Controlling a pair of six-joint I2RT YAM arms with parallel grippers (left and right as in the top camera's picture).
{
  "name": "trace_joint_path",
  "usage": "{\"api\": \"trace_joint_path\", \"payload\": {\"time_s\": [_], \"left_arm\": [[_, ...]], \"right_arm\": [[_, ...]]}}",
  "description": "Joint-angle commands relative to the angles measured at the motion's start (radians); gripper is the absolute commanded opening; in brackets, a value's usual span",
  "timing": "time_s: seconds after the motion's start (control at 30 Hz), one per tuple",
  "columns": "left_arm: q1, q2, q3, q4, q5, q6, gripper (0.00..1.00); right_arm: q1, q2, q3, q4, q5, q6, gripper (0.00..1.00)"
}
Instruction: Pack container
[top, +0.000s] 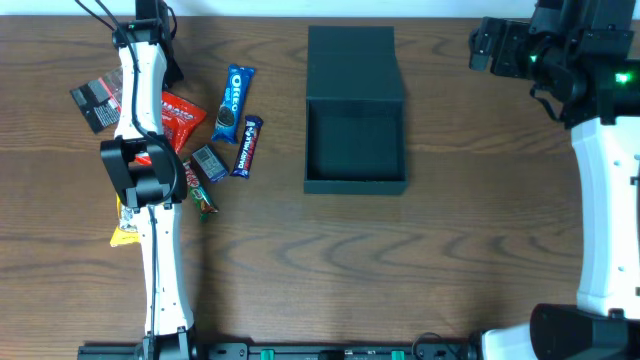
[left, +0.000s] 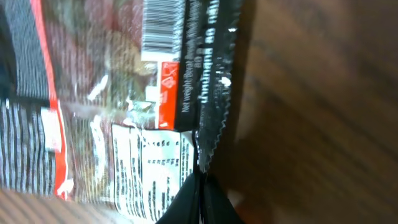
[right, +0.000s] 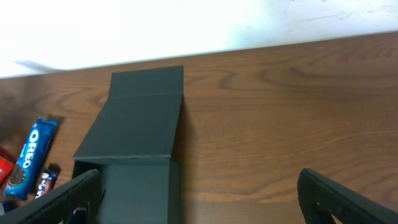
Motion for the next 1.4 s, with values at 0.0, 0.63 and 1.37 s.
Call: {"api": "trace_joint_path", "payload": {"time_s": [0.0,0.63,1.37], "left_arm": [[-0.006,-0.019,0.045,-0.027,0.056,0.045,0.06],[0.026,-0.253,0.166,-0.057,0.233,0.085,0.06],[0.223,-0.043,0.137,-0.093,0.500,0.503,0.95]], "right_arm": [[-0.006,-0.003,-0.002,0.008,-0.008,0.014,0.99],[-0.005,0.002,-0.002,0.003,-0.016,-0.017,0.99],[-0.005,0.031,-0.002,-0.003,-0.084,-0.015,0.99]]}}
